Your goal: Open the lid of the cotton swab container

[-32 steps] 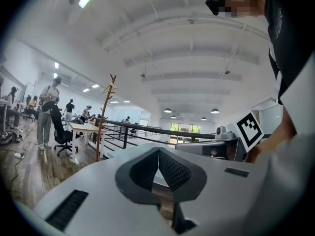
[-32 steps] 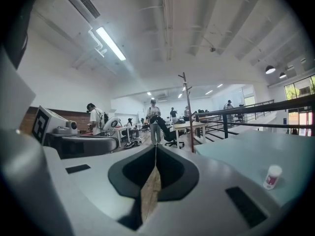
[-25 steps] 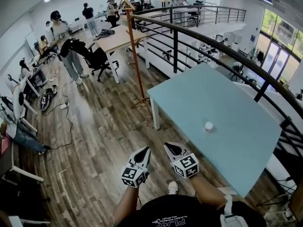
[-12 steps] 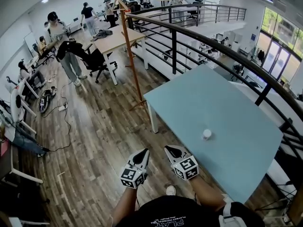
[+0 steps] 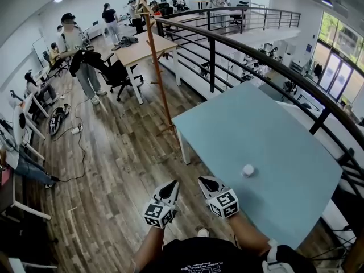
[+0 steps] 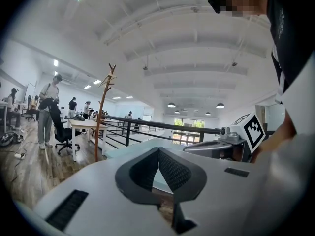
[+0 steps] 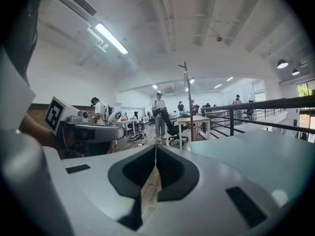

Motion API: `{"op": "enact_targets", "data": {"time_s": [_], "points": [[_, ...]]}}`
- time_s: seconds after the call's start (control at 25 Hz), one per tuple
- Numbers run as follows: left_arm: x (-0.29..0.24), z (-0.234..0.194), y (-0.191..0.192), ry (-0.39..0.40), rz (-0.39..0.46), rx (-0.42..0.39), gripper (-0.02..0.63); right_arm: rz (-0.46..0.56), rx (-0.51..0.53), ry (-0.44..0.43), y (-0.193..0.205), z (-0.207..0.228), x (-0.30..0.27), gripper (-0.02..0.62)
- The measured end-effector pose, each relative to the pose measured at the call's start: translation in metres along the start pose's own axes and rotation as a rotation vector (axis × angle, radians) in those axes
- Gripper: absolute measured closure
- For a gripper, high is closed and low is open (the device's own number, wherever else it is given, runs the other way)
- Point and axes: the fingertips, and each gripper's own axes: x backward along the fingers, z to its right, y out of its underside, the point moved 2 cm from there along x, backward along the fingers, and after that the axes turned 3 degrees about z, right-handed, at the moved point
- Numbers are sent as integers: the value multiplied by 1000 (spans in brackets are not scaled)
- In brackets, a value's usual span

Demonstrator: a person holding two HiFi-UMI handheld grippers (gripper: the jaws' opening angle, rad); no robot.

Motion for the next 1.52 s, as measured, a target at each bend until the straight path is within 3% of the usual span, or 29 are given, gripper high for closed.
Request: {"op": "enact_targets", "data": {"time_s": [0.48,0.96,1.52], "points": [[-17,-8,0,-16,-7,16,594,-9,-2,-18,0,13,-9,575],[-75,-23,-7,71,-15,4,594,3,-10,57,-14,60,-28,575],[-143,-86,-20,113,-37,-3,594,0,-13,103,-34,113,-102,575]]}}
